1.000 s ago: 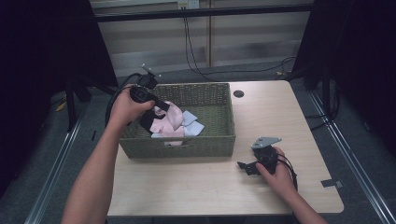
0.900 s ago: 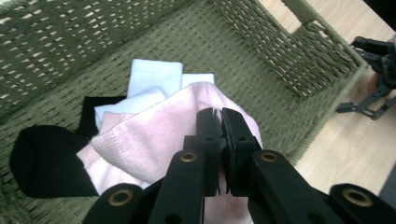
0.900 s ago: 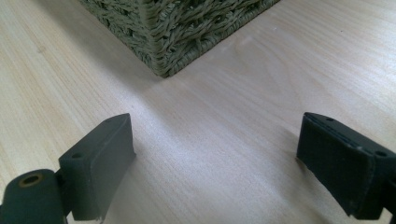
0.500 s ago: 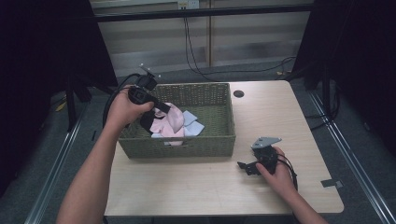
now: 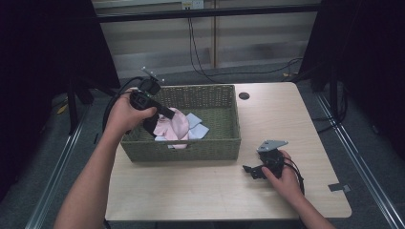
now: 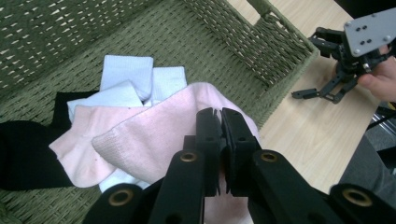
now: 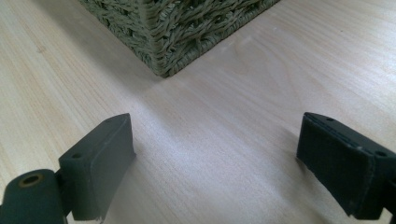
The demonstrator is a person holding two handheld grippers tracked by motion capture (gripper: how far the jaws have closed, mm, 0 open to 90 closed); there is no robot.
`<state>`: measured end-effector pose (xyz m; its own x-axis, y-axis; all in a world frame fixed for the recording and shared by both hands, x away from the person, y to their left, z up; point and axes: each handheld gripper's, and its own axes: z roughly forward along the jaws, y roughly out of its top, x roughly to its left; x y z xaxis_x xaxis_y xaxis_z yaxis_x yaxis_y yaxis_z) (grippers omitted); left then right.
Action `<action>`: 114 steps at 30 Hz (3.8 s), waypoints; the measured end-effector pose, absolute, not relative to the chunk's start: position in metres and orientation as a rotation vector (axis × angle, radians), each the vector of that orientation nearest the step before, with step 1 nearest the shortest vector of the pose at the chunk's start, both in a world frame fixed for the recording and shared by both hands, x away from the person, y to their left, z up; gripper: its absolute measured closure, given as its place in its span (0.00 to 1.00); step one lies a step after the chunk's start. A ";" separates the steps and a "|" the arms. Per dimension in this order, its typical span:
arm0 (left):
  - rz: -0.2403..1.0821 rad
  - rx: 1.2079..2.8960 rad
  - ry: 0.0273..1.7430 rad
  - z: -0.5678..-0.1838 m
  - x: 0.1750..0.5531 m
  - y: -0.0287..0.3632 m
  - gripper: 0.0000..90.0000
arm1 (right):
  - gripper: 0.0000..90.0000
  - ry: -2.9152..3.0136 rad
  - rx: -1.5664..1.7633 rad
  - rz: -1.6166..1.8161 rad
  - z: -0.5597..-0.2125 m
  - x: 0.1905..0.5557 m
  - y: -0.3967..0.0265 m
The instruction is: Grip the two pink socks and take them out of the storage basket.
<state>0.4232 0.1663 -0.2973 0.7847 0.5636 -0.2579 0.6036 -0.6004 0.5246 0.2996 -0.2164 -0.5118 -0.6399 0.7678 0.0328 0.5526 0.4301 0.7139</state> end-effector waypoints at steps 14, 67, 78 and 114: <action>-0.115 2.367 0.773 -0.297 0.393 0.161 0.96 | 0.11 2.392 1.135 1.024 -0.512 0.300 -0.217; 0.098 2.277 0.821 -0.352 0.436 0.163 0.49 | 0.11 2.391 1.128 1.025 -0.512 0.300 -0.216; 0.096 2.278 0.882 -0.362 0.452 0.169 0.49 | 0.11 2.391 1.124 1.027 -0.512 0.300 -0.216; -0.029 2.398 1.072 -0.445 0.490 0.165 0.58 | 0.11 2.394 1.128 1.024 -0.512 0.300 -0.215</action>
<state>0.4900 0.1652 -0.4451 0.6883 0.6913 -0.2201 0.7023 -0.5588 0.4411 0.3005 -0.2154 -0.5119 -0.6453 0.7634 0.0281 0.5478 0.4368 0.7136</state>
